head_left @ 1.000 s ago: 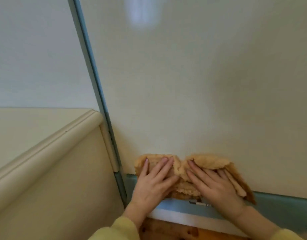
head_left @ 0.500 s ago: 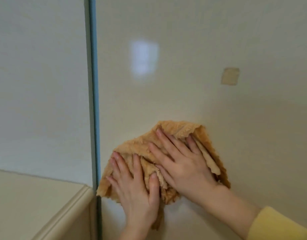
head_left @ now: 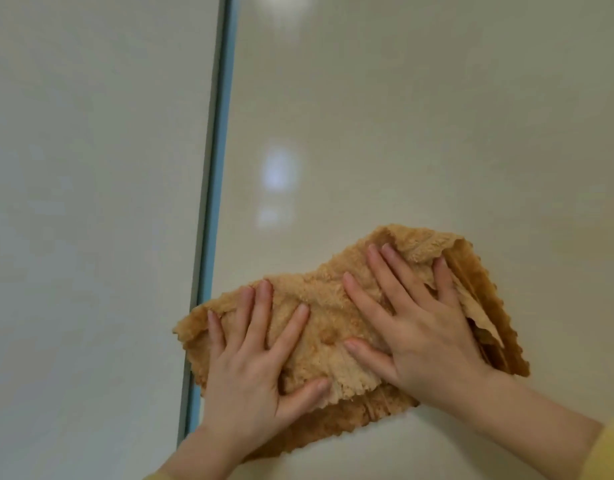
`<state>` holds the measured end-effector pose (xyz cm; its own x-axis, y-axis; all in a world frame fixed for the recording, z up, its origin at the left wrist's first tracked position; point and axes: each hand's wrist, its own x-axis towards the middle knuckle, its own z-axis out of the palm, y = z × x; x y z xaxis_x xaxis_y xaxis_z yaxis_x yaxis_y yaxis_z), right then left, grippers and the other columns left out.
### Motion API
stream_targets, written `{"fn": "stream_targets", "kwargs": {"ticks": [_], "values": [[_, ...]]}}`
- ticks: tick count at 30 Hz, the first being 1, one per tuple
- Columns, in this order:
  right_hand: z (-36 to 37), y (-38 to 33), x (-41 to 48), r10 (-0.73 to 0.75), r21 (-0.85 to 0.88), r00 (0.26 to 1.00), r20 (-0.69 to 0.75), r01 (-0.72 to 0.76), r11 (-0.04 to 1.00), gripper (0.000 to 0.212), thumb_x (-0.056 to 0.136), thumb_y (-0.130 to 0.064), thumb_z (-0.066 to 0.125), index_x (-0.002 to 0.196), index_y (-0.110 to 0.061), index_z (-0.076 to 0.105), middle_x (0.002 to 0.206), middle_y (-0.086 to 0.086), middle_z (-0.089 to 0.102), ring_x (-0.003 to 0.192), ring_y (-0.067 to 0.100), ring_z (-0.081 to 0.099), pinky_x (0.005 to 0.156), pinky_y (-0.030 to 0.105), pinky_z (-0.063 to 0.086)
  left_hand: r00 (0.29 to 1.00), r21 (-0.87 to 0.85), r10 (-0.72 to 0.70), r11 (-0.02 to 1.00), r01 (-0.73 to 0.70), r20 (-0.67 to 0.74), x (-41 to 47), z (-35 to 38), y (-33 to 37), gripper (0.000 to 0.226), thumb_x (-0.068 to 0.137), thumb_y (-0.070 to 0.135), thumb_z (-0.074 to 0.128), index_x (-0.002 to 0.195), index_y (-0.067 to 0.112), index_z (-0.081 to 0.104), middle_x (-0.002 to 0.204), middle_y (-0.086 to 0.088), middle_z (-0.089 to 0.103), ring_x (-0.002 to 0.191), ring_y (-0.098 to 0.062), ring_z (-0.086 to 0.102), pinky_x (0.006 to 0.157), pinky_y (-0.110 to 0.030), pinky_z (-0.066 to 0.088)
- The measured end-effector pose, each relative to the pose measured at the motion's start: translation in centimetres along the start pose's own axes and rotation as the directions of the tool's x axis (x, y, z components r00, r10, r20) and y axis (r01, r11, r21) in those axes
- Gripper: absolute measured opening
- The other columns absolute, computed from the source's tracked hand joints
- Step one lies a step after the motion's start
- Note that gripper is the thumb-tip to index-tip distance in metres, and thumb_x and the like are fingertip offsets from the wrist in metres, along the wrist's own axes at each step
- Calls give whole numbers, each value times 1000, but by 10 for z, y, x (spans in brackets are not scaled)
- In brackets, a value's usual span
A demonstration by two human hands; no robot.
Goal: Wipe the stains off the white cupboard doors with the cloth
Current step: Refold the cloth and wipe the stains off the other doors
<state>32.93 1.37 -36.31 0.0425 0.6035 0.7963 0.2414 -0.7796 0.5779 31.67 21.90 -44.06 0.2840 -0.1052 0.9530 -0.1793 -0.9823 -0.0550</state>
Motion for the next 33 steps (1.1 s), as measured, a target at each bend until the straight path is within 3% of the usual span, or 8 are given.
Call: {"fn": "stream_targets", "kwargs": {"ticks": [7, 15, 23, 26, 33], "values": [[-21, 60, 88, 49, 0, 999, 13, -49, 999, 58, 91, -56, 27, 137, -22, 36, 147, 9, 26, 136, 25, 25, 105, 57, 14, 994, 60, 108, 992, -107, -6, 124, -40, -19, 55, 92, 61, 19, 140, 36, 21, 156, 0, -2, 144, -21, 4, 112, -53, 2], [-41, 123, 179, 149, -25, 989, 13, -149, 989, 60, 92, -57, 25, 141, -23, 27, 150, 7, 20, 140, 24, 16, 109, 56, 7, 974, 81, 224, 971, -225, 12, 254, -81, -38, 54, 91, 60, 23, 140, 37, 23, 156, -2, 0, 144, -22, 5, 110, -55, 7], [-62, 184, 286, 288, -44, 957, 47, -286, 957, 62, 92, -60, 15, 141, -23, 25, 149, 11, 22, 142, 24, 11, 105, 57, 7, 961, 95, 275, 957, -275, 8, 386, -124, -53, 53, 92, 59, 21, 140, 36, 27, 151, -6, 20, 143, -21, 7, 111, -53, 7], [-70, 207, 322, 309, -44, 950, 35, -308, 950, 62, 92, -60, 14, 140, -22, 28, 148, 12, 24, 137, 27, 20, 105, 57, 7, 952, 92, 304, 948, -304, 14, 432, -140, -57, 54, 92, 58, 19, 140, 35, 27, 150, -8, 22, 143, -22, 8, 111, -53, 6], [-88, 263, 395, 343, -45, 939, -13, -343, 938, 65, 86, -59, 30, 140, -23, 33, 148, 12, 30, 136, 26, 21, 100, 62, 10, 944, 120, 330, 937, -327, 0, 526, -168, -59, 57, 92, 58, 14, 142, 32, 25, 151, -9, 19, 140, -25, 14, 109, -54, 7]]}}
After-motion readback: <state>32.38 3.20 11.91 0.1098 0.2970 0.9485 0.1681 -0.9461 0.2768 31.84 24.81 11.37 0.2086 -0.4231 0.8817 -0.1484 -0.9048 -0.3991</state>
